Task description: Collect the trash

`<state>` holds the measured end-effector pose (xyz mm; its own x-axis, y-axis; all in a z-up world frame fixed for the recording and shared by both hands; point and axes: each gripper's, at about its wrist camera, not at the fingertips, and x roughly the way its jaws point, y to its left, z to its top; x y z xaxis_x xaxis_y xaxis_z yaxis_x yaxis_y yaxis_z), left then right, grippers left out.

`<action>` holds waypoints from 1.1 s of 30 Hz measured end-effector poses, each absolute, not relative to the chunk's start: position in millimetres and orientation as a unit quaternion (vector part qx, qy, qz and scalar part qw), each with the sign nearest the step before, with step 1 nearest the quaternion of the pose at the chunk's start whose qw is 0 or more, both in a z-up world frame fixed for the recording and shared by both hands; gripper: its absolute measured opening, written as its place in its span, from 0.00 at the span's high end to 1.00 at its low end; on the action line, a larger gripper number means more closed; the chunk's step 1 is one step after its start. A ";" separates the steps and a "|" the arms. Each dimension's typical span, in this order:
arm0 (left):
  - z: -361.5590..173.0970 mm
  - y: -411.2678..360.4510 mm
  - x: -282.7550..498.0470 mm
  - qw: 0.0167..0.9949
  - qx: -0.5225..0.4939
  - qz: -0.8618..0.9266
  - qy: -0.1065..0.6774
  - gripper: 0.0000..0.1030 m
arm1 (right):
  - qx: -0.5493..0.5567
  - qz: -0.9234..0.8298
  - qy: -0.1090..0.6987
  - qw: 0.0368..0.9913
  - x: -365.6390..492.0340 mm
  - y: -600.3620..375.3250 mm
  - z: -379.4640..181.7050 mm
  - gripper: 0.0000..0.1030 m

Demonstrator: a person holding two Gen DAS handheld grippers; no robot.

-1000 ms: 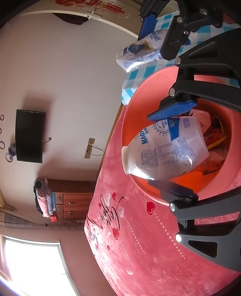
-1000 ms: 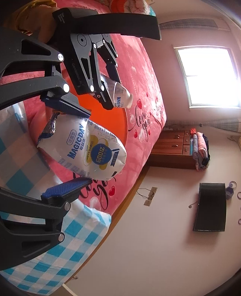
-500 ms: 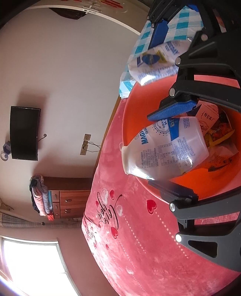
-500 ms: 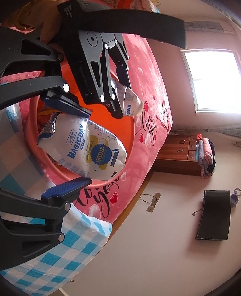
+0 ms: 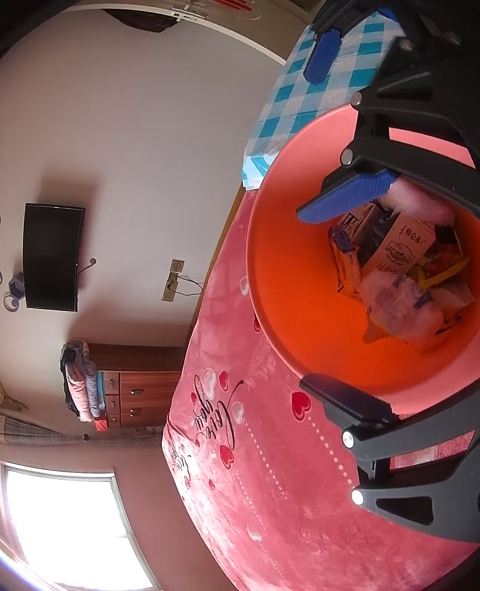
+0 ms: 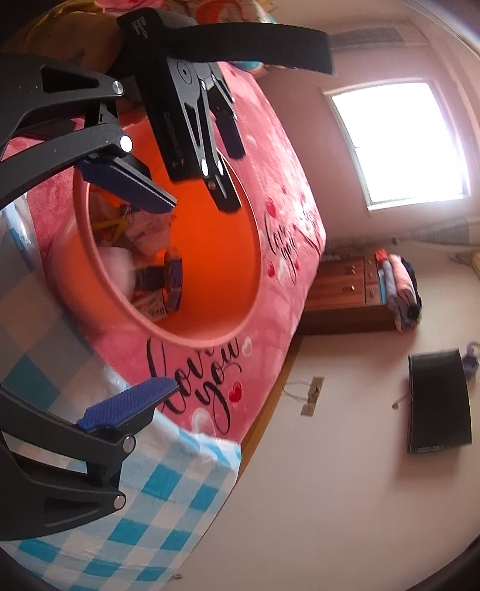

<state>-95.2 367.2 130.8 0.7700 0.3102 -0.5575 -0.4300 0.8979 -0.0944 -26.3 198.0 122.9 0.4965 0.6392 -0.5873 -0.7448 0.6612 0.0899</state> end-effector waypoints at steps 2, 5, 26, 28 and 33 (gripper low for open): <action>131.5 367.7 -95.9 0.934 -0.110 0.200 0.274 0.14 | -0.076 0.387 0.299 0.869 -22.4 186.5 124.2 0.13; 132.1 367.4 -95.8 0.934 -0.111 0.199 0.274 0.10 | -0.062 0.365 0.298 0.880 -17.2 172.1 124.1 0.11; 145.7 327.8 -98.1 0.944 -0.090 0.197 0.250 0.04 | -0.029 0.291 0.304 0.907 -16.6 102.6 115.3 0.08; 147.5 322.2 -96.6 0.945 -0.087 0.193 0.249 0.04 | -0.029 0.287 0.303 0.908 -17.8 98.4 115.4 0.08; 150.7 305.3 -93.8 0.948 -0.082 0.182 0.248 0.04 | -0.030 0.277 0.301 0.912 -19.2 87.1 113.0 0.08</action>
